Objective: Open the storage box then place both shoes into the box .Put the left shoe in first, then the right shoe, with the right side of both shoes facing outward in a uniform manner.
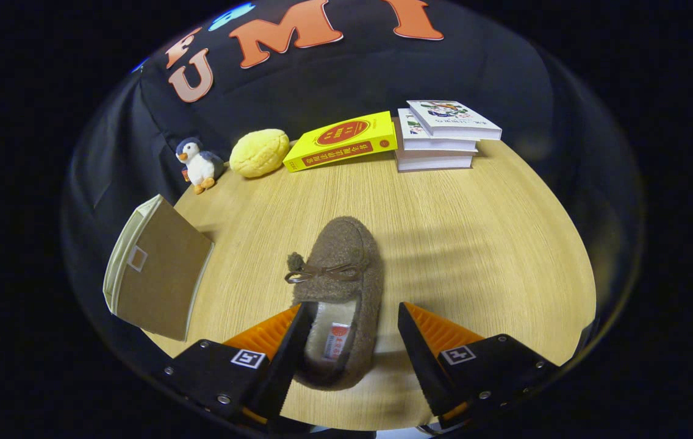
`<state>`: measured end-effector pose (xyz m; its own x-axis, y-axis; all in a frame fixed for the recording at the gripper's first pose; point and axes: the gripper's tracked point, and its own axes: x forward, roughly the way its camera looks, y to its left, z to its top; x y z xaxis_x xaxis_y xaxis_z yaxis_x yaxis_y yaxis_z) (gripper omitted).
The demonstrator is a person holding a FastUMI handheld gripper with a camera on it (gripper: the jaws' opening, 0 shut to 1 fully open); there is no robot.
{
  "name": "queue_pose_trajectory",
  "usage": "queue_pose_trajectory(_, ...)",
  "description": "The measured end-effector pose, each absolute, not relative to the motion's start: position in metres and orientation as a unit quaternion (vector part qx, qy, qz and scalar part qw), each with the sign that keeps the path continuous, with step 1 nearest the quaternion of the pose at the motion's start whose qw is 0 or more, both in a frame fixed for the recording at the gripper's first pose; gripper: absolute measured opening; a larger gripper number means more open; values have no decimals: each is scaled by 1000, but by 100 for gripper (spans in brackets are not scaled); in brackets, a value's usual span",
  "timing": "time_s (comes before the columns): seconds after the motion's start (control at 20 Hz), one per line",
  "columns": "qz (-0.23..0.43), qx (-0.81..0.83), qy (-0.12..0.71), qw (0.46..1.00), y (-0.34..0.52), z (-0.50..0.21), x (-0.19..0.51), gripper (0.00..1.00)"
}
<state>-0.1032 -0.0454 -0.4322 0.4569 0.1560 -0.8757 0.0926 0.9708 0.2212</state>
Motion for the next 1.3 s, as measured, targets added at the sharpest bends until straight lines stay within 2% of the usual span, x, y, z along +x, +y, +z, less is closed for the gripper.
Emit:
queue_pose_trajectory(0.4,-17,120,511,851,-54,-478,-82,68)
queue_pose_trajectory(0.5,-21,134,511,849,-49,-479,-77,59)
queue_pose_trajectory(0.6,-19,151,519,841,-42,-481,-75,45)
queue_pose_trajectory(0.65,-26,152,519,841,-44,-480,-74,33)
queue_pose_trajectory(0.85,-67,162,521,836,-53,-473,-78,13)
queue_pose_trajectory(0.95,-81,172,517,835,-55,-464,-79,8)
queue_pose_trajectory(1.3,-91,198,491,843,-35,-398,-65,7)
